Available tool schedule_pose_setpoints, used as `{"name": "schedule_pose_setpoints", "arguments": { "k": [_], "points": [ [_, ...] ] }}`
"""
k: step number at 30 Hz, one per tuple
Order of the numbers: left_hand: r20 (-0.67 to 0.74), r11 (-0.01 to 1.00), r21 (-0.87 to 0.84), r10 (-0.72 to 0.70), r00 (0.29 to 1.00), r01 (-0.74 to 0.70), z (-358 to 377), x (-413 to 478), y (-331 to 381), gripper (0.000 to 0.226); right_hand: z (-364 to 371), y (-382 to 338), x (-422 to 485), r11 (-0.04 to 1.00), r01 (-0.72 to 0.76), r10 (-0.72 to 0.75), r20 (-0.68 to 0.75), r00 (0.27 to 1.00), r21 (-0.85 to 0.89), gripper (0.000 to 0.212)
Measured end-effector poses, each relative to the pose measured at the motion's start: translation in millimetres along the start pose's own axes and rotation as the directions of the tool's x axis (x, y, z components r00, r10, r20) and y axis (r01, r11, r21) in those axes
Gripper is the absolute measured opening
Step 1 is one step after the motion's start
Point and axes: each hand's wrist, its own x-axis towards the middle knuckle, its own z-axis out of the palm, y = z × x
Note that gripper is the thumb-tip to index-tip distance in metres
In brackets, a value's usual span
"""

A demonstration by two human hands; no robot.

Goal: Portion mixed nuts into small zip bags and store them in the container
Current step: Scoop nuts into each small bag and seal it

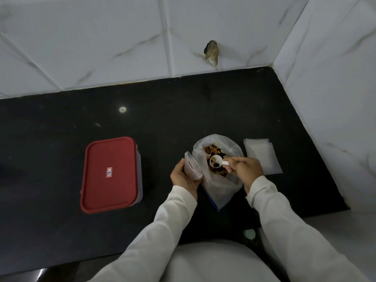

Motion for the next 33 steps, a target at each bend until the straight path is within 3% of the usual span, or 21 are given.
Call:
{"name": "schedule_pose_setpoints", "arguments": {
  "k": [4, 12, 25, 33],
  "points": [
    [0.009, 1.000, -0.024, -0.020, 1.000, 0.020, -3, -1, 6, 0.033, -11, -7, -13, 0.981, -0.018, 0.011, 0.036, 0.999, 0.193, 0.024],
    [0.032, 0.999, -0.014, -0.043, 0.999, 0.043, -1, -8, 10, 0.030, -13, -50, -67, 0.932, 0.114, -0.161, 0.111, 0.981, 0.344, 0.020],
    [0.049, 1.000, 0.016, -0.019, 0.999, 0.018, 2, -18, 12, 0.032, 13, -49, -80, 0.924, 0.382, -0.382, 0.103, 0.919, 0.019, 0.022],
    [0.012, 0.995, 0.098, 0.026, 1.000, -0.027, 4, -22, 14, 0.039, 20, -39, -76, 0.732, 0.638, -0.616, 0.169, 0.769, -0.237, 0.016]
  ]
}}
